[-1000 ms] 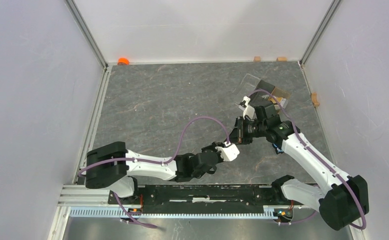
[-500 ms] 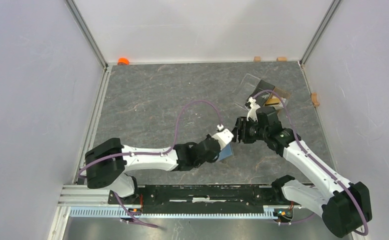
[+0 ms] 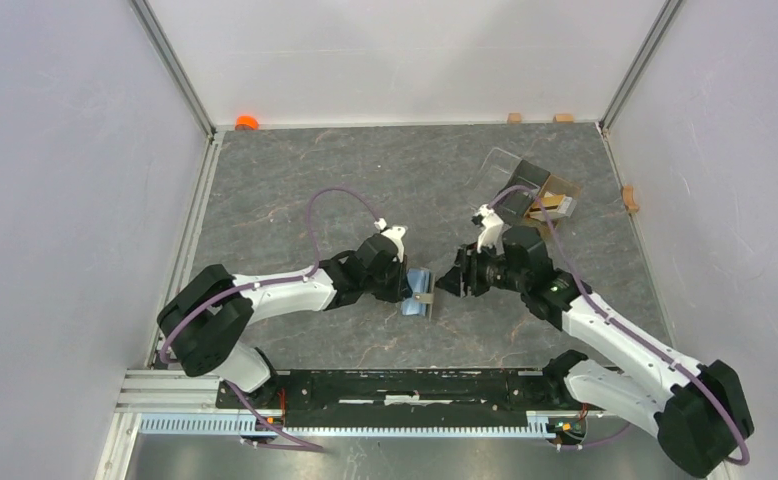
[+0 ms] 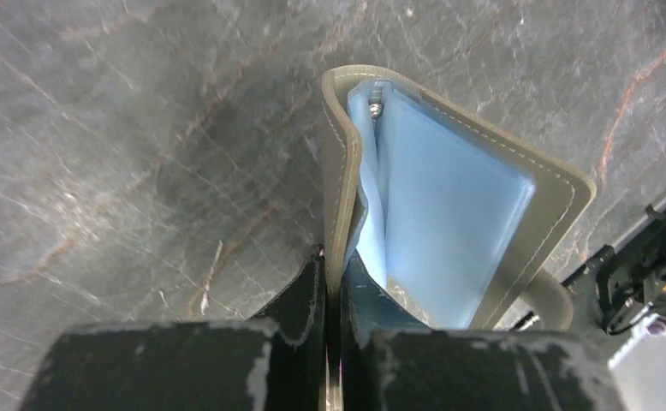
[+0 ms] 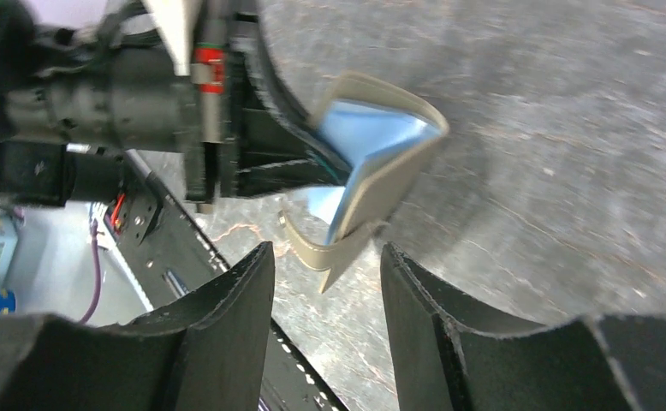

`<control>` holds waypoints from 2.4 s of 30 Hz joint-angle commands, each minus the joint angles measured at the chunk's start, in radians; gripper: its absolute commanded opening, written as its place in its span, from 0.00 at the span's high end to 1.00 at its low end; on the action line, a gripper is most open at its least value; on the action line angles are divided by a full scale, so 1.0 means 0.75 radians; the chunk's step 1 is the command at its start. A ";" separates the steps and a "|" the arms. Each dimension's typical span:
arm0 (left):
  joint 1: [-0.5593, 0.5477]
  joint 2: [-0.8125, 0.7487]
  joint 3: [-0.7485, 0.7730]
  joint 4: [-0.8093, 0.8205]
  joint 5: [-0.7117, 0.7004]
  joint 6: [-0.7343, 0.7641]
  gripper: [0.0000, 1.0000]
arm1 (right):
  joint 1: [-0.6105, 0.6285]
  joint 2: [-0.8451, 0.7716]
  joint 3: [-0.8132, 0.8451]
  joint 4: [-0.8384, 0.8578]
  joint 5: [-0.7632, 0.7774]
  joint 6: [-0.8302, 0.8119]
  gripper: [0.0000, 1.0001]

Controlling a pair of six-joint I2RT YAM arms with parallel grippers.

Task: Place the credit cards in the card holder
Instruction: Open the card holder at the center of the board.

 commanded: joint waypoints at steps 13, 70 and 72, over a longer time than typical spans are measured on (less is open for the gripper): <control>0.025 -0.034 -0.067 0.054 0.157 -0.170 0.93 | 0.314 0.279 0.097 0.372 0.166 0.028 0.53; 0.180 -0.152 -0.164 -0.020 0.097 0.143 0.51 | 0.386 0.563 -0.002 0.112 0.767 -0.142 0.63; 0.182 -0.151 -0.172 0.010 0.146 0.156 0.58 | 0.386 0.558 0.019 0.094 0.768 -0.158 0.62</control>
